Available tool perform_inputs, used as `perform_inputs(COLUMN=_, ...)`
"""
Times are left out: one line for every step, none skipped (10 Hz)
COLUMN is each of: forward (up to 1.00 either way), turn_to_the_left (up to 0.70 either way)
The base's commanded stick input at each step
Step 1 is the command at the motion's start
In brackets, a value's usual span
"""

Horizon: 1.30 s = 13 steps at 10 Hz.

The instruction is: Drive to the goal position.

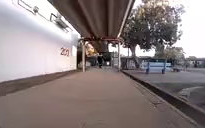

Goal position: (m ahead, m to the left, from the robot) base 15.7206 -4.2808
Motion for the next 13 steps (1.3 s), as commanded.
perform_inputs(forward=0.7, turn_to_the_left=0.0)
perform_inputs(forward=0.7, turn_to_the_left=0.0)
perform_inputs(forward=0.7, turn_to_the_left=0.0)
perform_inputs(forward=0.7, turn_to_the_left=0.0)
perform_inputs(forward=0.7, turn_to_the_left=0.0)
perform_inputs(forward=0.7, turn_to_the_left=0.0)
perform_inputs(forward=0.7, turn_to_the_left=0.0)
perform_inputs(forward=0.7, turn_to_the_left=0.0)
perform_inputs(forward=0.7, turn_to_the_left=0.0)
perform_inputs(forward=0.7, turn_to_the_left=0.0)
perform_inputs(forward=0.7, turn_to_the_left=0.0)
perform_inputs(forward=0.7, turn_to_the_left=0.0)
perform_inputs(forward=0.7, turn_to_the_left=0.0)
